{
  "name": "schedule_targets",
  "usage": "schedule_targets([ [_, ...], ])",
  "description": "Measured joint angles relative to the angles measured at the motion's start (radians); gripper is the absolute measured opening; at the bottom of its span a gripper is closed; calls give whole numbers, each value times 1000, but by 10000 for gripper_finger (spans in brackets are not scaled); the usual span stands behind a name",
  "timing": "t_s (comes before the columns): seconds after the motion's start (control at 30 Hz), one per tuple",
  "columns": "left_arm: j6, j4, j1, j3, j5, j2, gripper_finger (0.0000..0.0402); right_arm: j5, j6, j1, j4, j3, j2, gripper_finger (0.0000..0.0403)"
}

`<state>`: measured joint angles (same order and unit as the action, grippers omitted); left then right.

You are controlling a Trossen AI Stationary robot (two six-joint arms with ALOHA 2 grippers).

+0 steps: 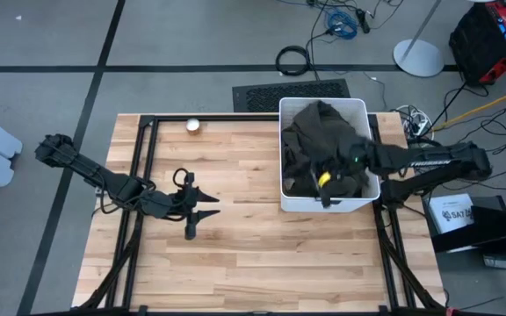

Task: Sort clothes
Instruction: Move the white laundry bin to the top middle of the table

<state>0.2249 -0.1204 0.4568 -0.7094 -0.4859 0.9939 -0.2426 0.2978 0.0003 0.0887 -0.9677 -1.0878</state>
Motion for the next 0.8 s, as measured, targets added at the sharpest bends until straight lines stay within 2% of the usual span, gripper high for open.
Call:
schedule_targets([
  [0.23, -1, 0, -17, 0, 0, 0, 154, -52, 109, 215, -11, 33, 0, 225],
  [0.37, 5, 5, -26, 0, 0, 0, 154, -50, 253, 332, 42, 33, 0, 225],
  [0.67, 4, 20, -26, 0, 8, 0, 154, 142, 551, 564, 162, 33, -3, 225],
  [0.8, 4, 30, -26, 0, 10, 0, 154, 207, 756, 645, 327, 33, -9, 225],
])
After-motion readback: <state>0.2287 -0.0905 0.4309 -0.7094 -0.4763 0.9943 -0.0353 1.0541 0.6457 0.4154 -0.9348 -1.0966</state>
